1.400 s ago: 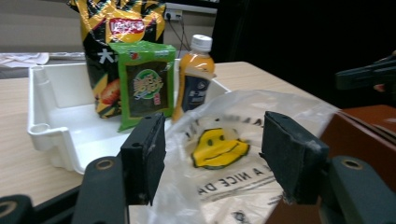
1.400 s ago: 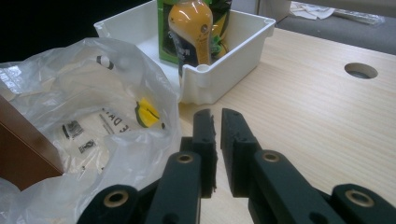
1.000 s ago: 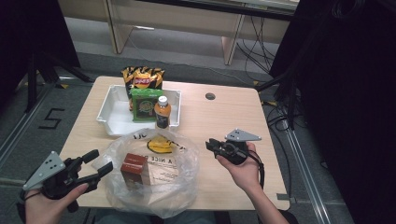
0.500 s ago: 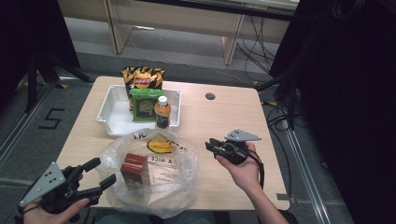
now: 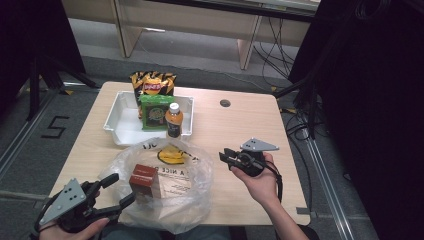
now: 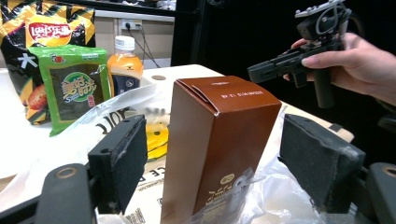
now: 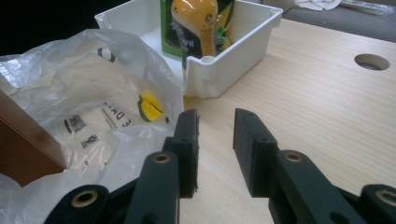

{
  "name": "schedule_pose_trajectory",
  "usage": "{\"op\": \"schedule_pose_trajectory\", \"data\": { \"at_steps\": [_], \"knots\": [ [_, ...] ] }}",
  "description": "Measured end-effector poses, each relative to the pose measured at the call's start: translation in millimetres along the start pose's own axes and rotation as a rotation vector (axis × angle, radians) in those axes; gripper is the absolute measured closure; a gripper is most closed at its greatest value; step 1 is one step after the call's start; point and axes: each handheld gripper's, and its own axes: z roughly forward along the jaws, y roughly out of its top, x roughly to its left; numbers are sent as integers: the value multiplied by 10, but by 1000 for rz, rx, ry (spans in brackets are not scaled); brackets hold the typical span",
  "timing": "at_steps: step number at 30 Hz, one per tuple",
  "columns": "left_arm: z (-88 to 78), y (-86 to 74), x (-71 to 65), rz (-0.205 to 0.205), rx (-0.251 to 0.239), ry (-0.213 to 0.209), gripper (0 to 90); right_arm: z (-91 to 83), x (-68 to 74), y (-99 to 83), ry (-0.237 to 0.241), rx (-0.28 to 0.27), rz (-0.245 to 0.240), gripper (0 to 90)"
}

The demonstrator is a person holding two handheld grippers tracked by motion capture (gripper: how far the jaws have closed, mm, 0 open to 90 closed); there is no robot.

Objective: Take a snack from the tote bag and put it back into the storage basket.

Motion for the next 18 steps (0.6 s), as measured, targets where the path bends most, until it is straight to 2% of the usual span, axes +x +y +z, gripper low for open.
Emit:
{"op": "schedule_pose_trajectory", "data": {
  "at_steps": [4, 5, 8, 9, 15, 18],
  "knots": [
    [59, -4, -42, 0, 8, 16, 228, 7, 3, -3, 9, 5, 6, 708],
    [96, -8, -70, 4, 11, 19, 225, -1, -4, -3, -6, 12, -11, 707],
    [123, -9, -95, 11, 21, 26, 223, 3, 6, -7, -5, 15, -4, 705],
    [145, -10, -110, 9, 22, 31, 222, 4, 27, -8, 3, 22, 15, 704],
    [219, 5, -157, 20, 18, 32, 204, 10, 26, -12, 7, 31, 22, 700],
    [257, 7, -195, 24, 32, 47, 181, 9, 23, -13, 6, 30, 20, 698]
  ]
}}
